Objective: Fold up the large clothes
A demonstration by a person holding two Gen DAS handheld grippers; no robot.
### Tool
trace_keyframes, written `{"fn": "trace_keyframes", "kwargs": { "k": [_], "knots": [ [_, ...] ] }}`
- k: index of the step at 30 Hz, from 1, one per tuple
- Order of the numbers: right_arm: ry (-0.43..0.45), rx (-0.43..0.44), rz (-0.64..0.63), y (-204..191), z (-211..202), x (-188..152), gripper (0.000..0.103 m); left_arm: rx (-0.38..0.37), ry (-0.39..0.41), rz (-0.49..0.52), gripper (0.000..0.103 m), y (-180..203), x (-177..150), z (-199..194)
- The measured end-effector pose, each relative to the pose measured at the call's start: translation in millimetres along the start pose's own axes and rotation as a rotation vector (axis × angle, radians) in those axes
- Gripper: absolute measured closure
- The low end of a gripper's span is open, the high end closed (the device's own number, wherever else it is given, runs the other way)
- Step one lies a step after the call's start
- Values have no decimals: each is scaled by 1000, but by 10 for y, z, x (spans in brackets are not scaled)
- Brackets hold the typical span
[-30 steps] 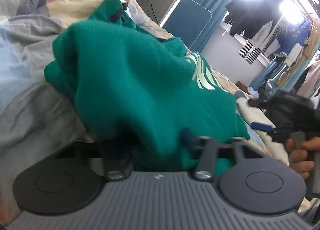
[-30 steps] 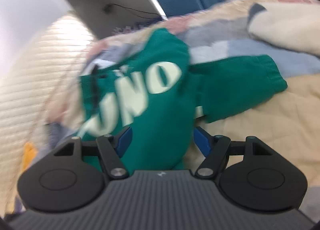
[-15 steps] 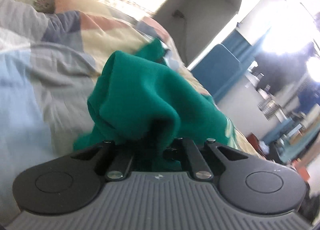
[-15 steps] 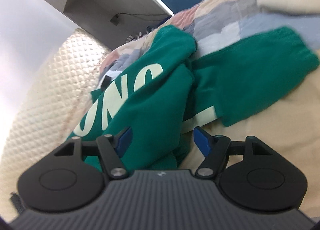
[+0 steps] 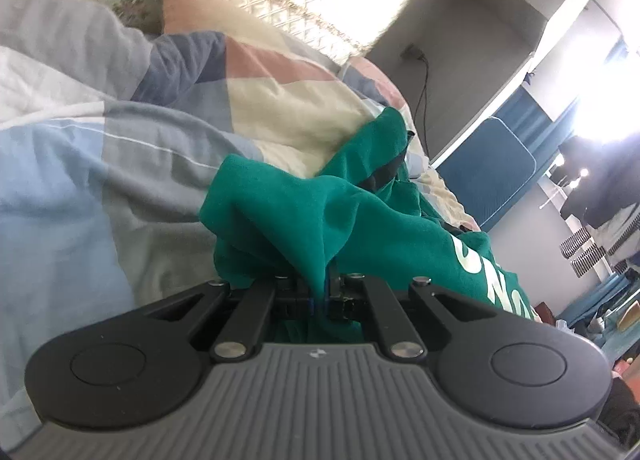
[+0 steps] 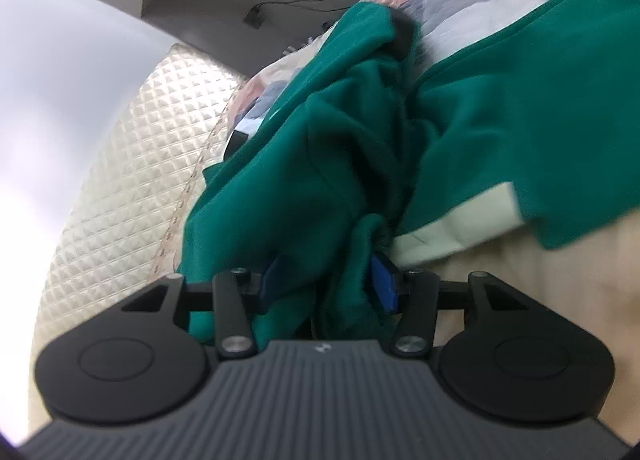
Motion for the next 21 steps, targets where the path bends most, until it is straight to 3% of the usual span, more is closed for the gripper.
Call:
{"fn": "trace_keyframes", "kwargs": {
  "k": [1,2,3,6,8,12,15,18,21],
  "knots": [
    [1,2,-4,-12,41,-4,63,-9,4,-4,98,-4,-32,-30],
    [2,1,-19,-49,54,4,84,-22,6,-8,98,-5,-31,-27],
    [9,-20,-46,-90,36,17,92,-31,7,-9,98,-11,-46,-56],
    [53,-26,-116,-276,-132,136,95,-65,7,-43,98,-11,-26,-109],
    [117,19,-131,-442,-321,234,95,-95,17,-61,98,17,-1,-179],
    [191,41,-217,-734,-600,274,96,-184,25,-44,98,171,4,-406],
    [251,37,-209,-824,-891,264,96,-243,30,-35,98,253,-4,-598],
    [286,-42,-153,-726,-1155,232,96,-314,34,-35,98,323,-40,-792],
    [242,-183,-45,-387,-1266,132,96,-337,29,-15,98,406,-121,-909]
  ]
}}
Point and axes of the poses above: each gripper's, at about its wrist camera, not at the fingertips, and z roughly the way its jaws point, y to its right, x to its top, the point moved 10 cm from there along z, roughly the way its jaws point, and after that the axes turned 4 degrees about x, right-handed, at the moved point
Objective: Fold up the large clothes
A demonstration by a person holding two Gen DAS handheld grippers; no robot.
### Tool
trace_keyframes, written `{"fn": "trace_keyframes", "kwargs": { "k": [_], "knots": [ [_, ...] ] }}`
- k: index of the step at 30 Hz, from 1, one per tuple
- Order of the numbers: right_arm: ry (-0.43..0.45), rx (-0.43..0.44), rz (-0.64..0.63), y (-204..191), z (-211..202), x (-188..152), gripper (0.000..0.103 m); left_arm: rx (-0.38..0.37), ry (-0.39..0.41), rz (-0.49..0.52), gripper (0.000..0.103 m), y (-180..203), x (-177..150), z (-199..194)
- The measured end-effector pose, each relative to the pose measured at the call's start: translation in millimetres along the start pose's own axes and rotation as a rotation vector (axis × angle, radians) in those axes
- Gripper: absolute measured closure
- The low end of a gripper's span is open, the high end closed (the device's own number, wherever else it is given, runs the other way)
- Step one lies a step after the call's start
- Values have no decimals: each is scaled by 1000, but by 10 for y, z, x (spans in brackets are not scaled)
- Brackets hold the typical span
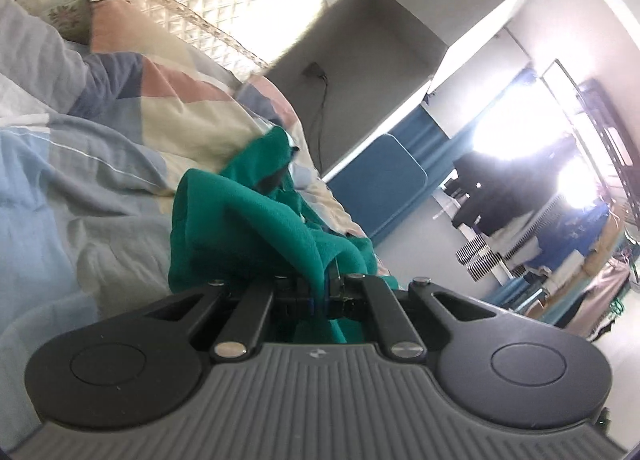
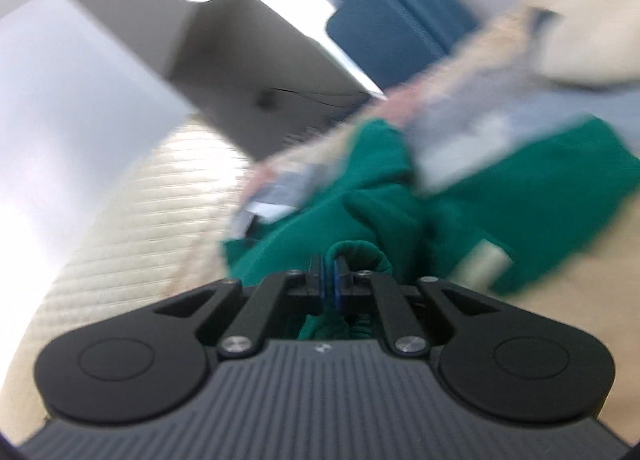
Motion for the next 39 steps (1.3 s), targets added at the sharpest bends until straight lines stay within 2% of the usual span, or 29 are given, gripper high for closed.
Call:
{"fn": "trace_keyframes", "kwargs": {
  "k": [2,4,6,10,11,12,13,15,17,19,20,21,23,25,28,33,36,39],
  "knots": [
    [-72,-110,40,237,57,-157,96,-3,-13,18,98,62,-76,-12],
    [-119,-170,35,343,128,-271,95,13,-27,37,98,91,-152,-10],
    [-123,-177,52,355,152,-293,92,22,-31,43,98,102,-205,-18],
    [-108,-134,103,235,31,-203,87,29,-47,19,98,40,-223,-30],
    [-96,-119,108,227,42,-164,72,28,-50,5,97,22,-219,-32],
    [-78,-95,112,184,15,-130,51,28,-54,-8,97,2,-215,-32],
    [-52,-66,117,156,-91,-86,43,26,-57,-20,97,-11,-215,-36],
    [-13,-11,117,102,-151,-37,40,24,-60,-27,97,-17,-220,-37],
    [-28,59,122,-13,-142,-46,40,27,-58,-16,97,7,-229,-41],
    [-74,121,153,-71,-24,-115,40,37,-63,-14,94,8,-239,-34],
    [-100,130,165,-88,34,-171,39,43,-67,-20,87,-5,-251,-33],
    [-130,118,174,-68,107,-237,36,50,-73,-27,73,-13,-258,-28],
    [-176,63,184,12,260,-357,30,62,-84,-42,59,-37,-275,-23],
    [-194,30,206,103,387,-415,29,68,-100,-36,59,-37,-314,-30],
    [-172,64,251,151,539,-352,28,70,-124,-27,58,-25,-379,-17],
    [-106,226,225,-65,609,-99,29,47,-169,-26,58,-18,-475,49],
    [-41,450,177,-457,402,95,29,-20,-183,-62,58,14,-484,62],
    [-18,519,134,-638,323,158,29,-79,-196,-100,58,41,-488,83]
  ]
}}
Point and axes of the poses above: each gripper's, at about its wrist camera, not at the fingertips, and z roughly the way its jaws point, y to its right, x to its top, the point moved 10 cm from there along z, roughly the way its jaws point, and after that the axes turned 4 degrees about x, right-handed, at the moved point
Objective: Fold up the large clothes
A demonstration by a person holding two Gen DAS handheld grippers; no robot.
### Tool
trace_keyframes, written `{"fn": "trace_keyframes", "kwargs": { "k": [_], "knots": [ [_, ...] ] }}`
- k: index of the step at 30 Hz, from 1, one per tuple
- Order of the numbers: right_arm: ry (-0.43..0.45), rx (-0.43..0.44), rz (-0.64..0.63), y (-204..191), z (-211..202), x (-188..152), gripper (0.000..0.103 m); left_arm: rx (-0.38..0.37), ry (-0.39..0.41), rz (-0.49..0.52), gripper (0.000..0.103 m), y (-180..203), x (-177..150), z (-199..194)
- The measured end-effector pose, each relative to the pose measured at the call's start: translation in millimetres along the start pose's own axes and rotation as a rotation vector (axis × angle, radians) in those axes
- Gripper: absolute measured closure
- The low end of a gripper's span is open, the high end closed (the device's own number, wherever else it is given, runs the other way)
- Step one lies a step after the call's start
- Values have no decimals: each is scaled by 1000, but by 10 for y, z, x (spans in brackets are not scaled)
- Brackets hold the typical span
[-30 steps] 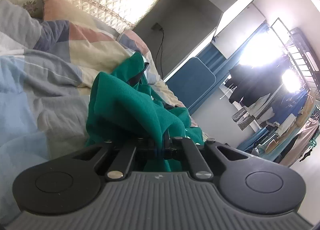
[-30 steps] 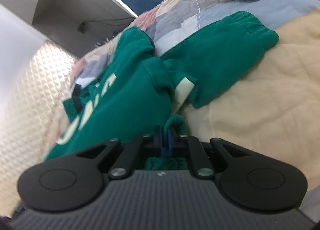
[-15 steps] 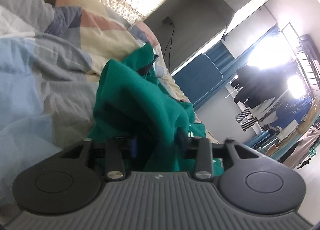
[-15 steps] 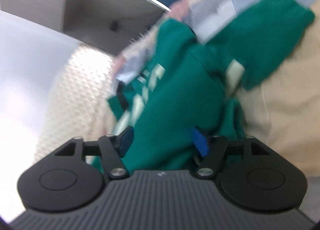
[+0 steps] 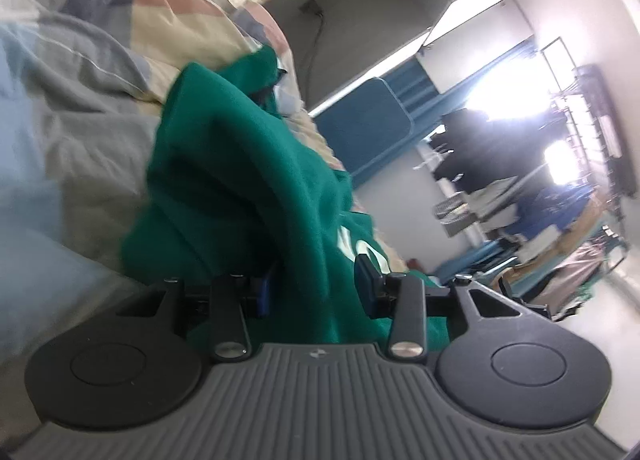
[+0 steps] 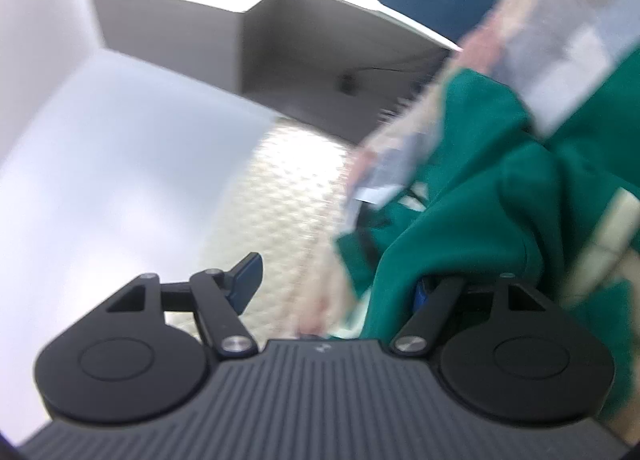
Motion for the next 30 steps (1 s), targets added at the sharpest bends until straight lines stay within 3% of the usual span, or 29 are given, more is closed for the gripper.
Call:
{"fn": "trace_keyframes", "kwargs": {
  "k": [2,7,10,13,14,15,16,17,19,20,21,27,30],
  "knots": [
    [-11,-35,-27,57,18,-28,29,-9,-5,-17,58,-18,-3,28],
    [-51,-273,23,560,-14,-169,29,-16,-10,-31,58,-39,-4,92],
    [-98,-340,25,724,5,-310,30,-15,-15,-13,58,-21,-18,162],
    [-138,-322,-13,716,92,-422,36,-2,-5,16,58,-24,-19,242],
    [-153,-303,-41,684,146,-451,52,3,-2,25,59,-22,-10,278],
    [-169,-295,-73,662,212,-454,76,8,-2,36,61,-20,6,326],
    [-181,-296,-108,660,285,-443,88,9,-4,51,61,-9,25,370],
    [-188,-288,-146,620,337,-446,94,1,-2,75,64,22,61,418],
    [-189,-256,-218,427,345,-455,94,-14,14,90,74,67,155,489],
    [-183,-240,-241,319,332,-442,95,-18,19,81,88,86,193,507],
    [-164,-218,-258,202,295,-411,95,-25,26,79,93,118,223,496],
    [-64,-158,-379,-397,-84,-269,95,-128,130,215,97,624,226,-111],
    [-9,-94,-381,-742,-311,-172,95,-181,192,295,97,999,230,-501]
  ]
}}
Point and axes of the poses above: each gripper's, at about its wrist camera, not at the fingertips, and z roughly the way its jaws point, y to its right, x to its top, the point moved 10 cm from there along z, roughly the way its jaws point, and after that the axes turned 4 degrees about x, right-handed, at the moved point
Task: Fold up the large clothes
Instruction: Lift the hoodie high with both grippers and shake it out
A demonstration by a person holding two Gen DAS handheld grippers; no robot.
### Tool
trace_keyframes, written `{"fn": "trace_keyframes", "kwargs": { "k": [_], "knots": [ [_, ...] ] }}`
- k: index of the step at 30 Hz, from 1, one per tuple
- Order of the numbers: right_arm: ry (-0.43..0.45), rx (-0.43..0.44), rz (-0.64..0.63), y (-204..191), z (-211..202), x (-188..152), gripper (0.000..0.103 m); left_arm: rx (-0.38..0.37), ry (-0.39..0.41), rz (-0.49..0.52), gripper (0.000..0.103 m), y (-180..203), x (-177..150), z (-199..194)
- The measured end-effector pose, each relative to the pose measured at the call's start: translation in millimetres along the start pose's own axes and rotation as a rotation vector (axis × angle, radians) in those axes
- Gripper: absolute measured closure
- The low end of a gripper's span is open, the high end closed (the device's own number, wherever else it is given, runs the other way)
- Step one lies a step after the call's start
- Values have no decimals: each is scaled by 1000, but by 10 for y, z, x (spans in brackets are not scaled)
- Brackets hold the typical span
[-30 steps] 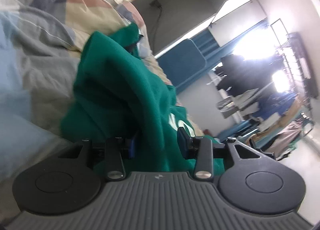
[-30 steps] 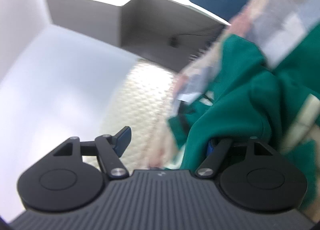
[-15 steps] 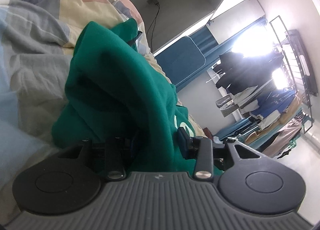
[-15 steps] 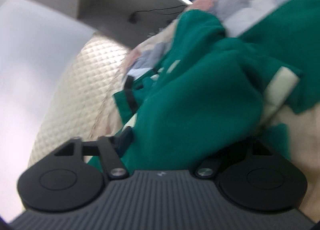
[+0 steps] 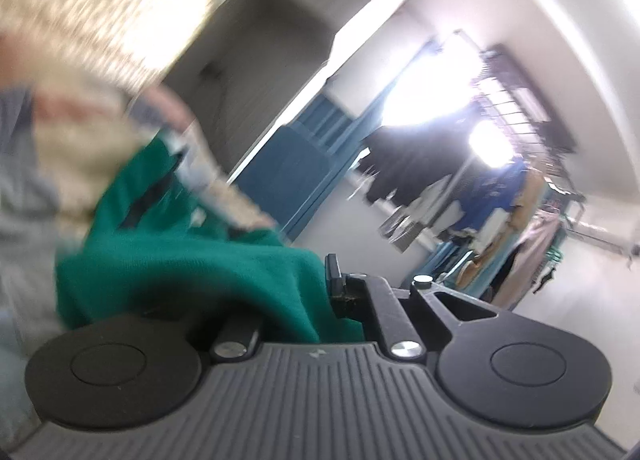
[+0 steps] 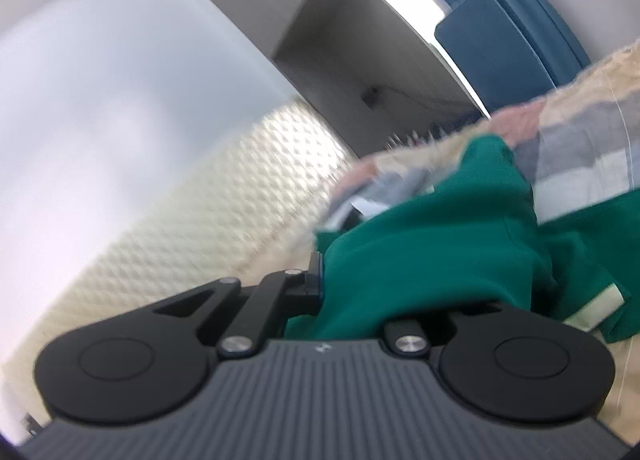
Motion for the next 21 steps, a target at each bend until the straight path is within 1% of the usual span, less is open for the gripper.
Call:
{"fn": "trace_keyframes", "kwargs": {
  "k": [3,7,10,12,19,21],
  "knots": [
    [72,64,-40,-413,-318,274,95,-52,58,39,97,372,199,-255],
    [111,100,-108,-962,-625,586,95,-118,137,41,97,806,513,-606],
    [143,108,-186,-1430,-788,880,95,-147,188,73,97,1193,851,-857],
    [171,118,-226,-1725,-900,1081,94,-149,219,126,96,1479,1088,-1006],
    [290,192,-328,-2766,-1309,1986,94,-199,316,235,96,2620,2024,-1462],
    [316,207,-346,-3002,-1382,2230,94,-207,339,262,96,2940,2305,-1572]
  ]
}}
Point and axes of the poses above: each gripper's, at about its wrist camera, not at the fingertips, and z roughly the way its jaws point, y to its right, x to its top, the point moved 10 cm from there along z, roughly the way its jaws point, and after that the axes turned 4 degrees about x, right-handed, at the moved point
